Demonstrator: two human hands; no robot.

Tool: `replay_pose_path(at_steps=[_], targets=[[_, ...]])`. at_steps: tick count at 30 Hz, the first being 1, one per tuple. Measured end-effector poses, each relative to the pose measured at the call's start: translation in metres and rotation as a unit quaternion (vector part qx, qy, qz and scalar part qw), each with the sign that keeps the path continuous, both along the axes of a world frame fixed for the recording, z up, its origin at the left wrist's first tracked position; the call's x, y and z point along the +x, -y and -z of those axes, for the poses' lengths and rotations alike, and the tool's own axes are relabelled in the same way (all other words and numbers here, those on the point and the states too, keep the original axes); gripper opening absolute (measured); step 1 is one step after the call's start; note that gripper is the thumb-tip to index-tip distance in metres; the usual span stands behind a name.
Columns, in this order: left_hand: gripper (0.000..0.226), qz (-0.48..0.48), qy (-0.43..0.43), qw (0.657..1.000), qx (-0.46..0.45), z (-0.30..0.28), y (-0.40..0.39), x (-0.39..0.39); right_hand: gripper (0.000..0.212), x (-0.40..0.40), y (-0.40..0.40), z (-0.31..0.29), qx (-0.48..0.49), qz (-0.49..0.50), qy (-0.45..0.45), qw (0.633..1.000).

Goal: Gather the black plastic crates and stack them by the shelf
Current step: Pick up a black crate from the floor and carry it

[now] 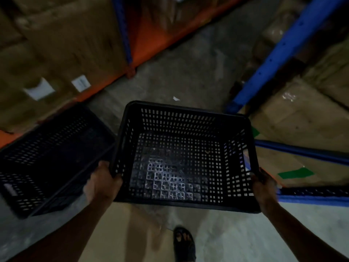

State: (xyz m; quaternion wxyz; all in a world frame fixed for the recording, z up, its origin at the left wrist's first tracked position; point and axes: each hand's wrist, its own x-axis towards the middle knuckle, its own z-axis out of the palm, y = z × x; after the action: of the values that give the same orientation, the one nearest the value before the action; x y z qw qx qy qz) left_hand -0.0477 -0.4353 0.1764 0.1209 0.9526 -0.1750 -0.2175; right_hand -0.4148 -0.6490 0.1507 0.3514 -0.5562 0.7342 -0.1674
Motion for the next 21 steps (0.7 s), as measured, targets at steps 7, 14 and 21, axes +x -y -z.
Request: replay_pose_path(at_steps=[7, 14, 21], targets=[[0.037, -0.010, 0.080, 0.997, 0.011, -0.065, -0.111, 0.092, 0.025, 0.122, -0.038, -0.072, -0.034, -0.096, 0.016, 0.995], [0.037, -0.120, 0.099, 0.988, 0.006, -0.061, -0.217, 0.169, 0.026, 0.270, -0.068, -0.068, -0.031, -0.205, 0.044, 0.977], [0.033, -0.233, 0.093, 0.968, 0.004, -0.025, -0.283, 0.234, 0.028, 0.426, -0.079, -0.052, -0.005, -0.309, 0.058, 0.949]])
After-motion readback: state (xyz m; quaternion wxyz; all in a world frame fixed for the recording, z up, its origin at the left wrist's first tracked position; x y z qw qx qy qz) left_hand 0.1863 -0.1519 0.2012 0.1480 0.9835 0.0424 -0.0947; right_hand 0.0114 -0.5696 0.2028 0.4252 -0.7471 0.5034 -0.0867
